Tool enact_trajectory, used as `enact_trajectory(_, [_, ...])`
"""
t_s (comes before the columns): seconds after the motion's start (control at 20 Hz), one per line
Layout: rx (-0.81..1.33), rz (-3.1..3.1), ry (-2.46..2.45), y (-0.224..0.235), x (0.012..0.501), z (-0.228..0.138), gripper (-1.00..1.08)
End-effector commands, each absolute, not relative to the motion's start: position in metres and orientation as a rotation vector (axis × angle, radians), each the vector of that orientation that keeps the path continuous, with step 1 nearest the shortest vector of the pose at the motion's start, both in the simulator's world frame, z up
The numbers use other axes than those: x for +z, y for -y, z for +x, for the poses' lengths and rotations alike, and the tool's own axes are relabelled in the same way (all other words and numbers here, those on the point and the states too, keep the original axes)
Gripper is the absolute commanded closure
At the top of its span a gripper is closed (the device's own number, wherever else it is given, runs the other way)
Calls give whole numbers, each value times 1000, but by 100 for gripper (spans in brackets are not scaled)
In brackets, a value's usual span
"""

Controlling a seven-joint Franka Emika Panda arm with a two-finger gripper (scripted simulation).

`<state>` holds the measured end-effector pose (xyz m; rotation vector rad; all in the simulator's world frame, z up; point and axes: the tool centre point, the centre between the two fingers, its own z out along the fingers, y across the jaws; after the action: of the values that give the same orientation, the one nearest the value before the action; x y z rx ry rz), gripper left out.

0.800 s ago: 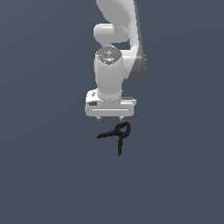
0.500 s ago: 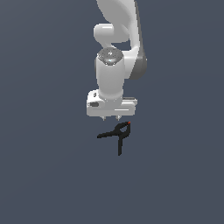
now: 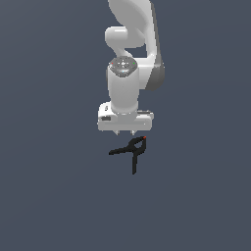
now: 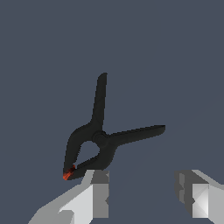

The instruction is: Pick up the object and move it to a goal position.

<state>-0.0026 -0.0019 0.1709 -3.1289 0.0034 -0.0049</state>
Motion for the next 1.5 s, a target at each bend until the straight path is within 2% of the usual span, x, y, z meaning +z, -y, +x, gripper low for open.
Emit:
enact_trajectory(0.0, [18,-3118,-57,5,167,-2,-20])
enact_trajectory(0.45, [197,-2992,-452,26,138,1,-20])
enact_trajectory(1.0, [561,-2572,-1106,55,85,5,-20])
enact_trajectory(1.45, [831,-2158,-1442,69,53,8,-20])
